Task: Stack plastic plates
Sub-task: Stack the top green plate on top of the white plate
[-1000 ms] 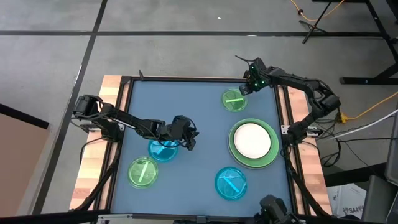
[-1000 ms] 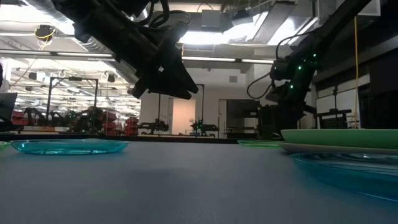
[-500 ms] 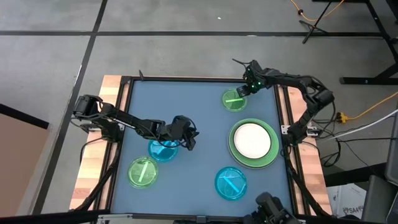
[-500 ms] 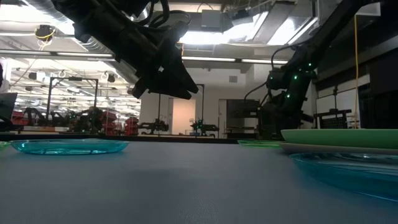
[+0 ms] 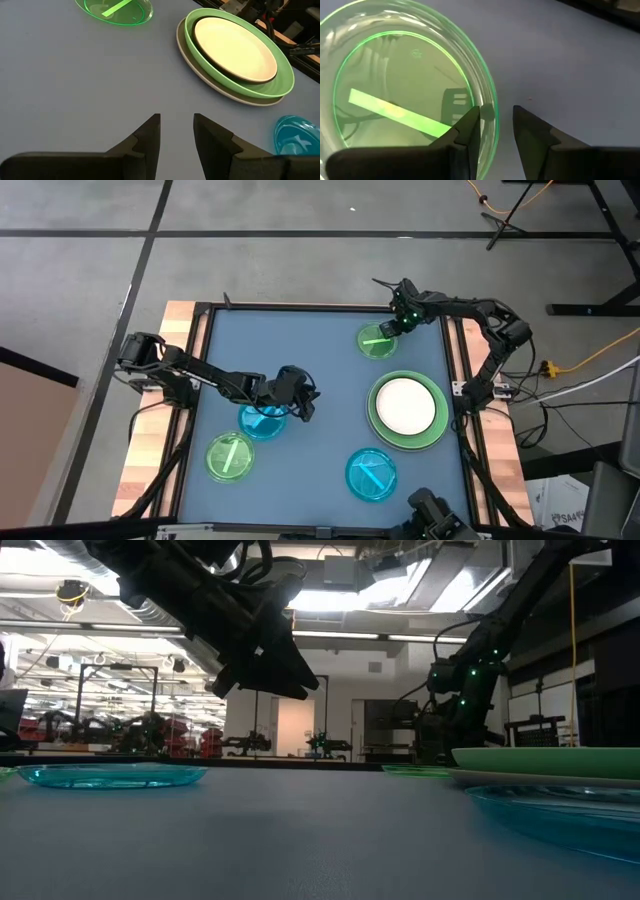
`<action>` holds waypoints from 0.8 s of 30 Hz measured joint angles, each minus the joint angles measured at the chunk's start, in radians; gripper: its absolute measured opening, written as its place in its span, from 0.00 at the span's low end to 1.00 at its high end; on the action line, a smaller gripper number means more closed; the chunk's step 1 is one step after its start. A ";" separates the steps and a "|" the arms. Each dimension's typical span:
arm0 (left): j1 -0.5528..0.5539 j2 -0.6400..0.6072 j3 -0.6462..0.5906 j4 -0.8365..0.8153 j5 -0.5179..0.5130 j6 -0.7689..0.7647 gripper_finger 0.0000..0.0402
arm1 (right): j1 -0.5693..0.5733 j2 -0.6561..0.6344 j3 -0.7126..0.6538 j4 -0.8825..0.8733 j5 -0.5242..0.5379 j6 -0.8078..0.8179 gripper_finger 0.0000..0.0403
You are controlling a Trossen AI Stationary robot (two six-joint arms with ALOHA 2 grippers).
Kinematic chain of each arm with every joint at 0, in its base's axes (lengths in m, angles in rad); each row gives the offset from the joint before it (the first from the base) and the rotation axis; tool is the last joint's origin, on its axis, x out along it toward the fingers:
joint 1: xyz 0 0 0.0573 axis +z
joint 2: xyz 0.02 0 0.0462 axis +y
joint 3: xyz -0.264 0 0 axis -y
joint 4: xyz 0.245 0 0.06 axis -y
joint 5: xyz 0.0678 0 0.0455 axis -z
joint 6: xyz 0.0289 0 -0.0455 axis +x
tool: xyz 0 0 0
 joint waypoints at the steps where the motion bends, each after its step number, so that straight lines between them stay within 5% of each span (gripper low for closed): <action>1: 0.000 0.000 0.000 0.000 0.000 0.000 0.27 | 0.000 0.000 0.000 0.000 -0.005 0.000 0.26; 24: 0.000 0.000 0.000 0.000 0.000 0.000 0.27 | 0.000 0.000 -0.001 -0.004 -0.054 0.000 0.26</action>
